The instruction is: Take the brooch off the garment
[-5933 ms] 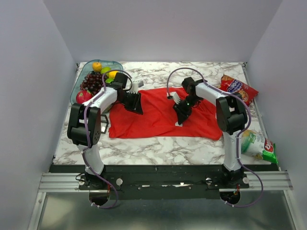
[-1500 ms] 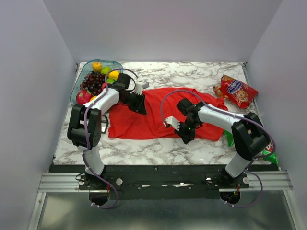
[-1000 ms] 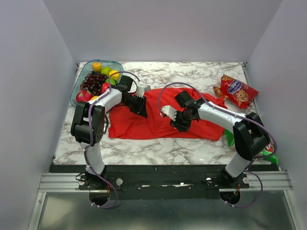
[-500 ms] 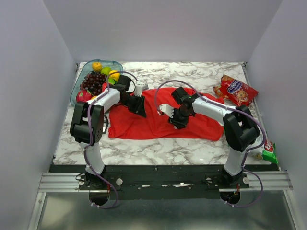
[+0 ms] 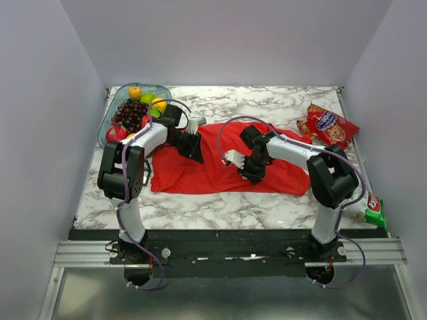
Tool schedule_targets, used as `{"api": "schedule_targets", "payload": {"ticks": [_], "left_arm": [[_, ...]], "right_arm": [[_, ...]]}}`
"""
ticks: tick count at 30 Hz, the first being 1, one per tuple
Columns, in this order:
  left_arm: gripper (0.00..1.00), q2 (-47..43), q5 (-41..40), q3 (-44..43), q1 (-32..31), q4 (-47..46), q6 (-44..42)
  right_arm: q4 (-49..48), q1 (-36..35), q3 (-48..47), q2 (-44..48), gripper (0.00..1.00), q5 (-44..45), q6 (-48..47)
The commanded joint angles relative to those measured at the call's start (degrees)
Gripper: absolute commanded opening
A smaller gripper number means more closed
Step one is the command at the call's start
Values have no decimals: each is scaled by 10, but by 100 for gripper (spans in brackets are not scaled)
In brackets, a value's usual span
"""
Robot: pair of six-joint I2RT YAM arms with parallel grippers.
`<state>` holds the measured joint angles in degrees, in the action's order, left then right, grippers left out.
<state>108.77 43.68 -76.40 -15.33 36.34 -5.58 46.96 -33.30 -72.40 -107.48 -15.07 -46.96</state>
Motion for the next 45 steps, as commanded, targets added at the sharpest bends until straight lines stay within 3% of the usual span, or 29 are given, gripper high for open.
{"api": "schedule_targets", "payload": {"ticks": [1, 4, 9, 12, 13, 16, 21, 24, 30, 34, 37, 45], "left_arm": [[33, 14, 12, -10, 1, -12, 20], [33, 25, 39, -16, -11, -34, 38], [33, 50, 75, -27, -36, -84, 73], [33, 64, 78, -34, -40, -96, 87], [33, 65, 76, -35, -40, -98, 89], [33, 64, 70, -34, -40, -100, 86], [33, 47, 58, -33, -40, -85, 79], [33, 32, 48, -33, -40, -69, 66], [33, 7, 26, -38, -37, -28, 23], [33, -6, 13, -38, -30, 0, -1], [33, -17, 4, -31, -19, 8, -10], [33, -40, -16, -10, 0, 21, -26]], "right_arm": [[2, 3, 25, -8, 18, 1, 14], [-52, 0, 71, 41, 8, 21, 32], [-84, -8, 170, 132, 11, 27, 24], [-72, -9, 193, 144, 21, 26, 38], [-73, -8, 205, 148, 29, 26, 43], [-59, -8, 205, 169, 36, 17, 56], [-35, 27, 138, 198, 37, -23, 64], [-20, 53, 71, 175, 36, -75, 66], [-5, 55, 3, 72, 36, -89, 8], [39, 55, -34, 22, 44, -101, -59], [52, 55, -29, 10, 58, -109, -125], [53, 54, 6, 4, 60, -86, -237]]}}
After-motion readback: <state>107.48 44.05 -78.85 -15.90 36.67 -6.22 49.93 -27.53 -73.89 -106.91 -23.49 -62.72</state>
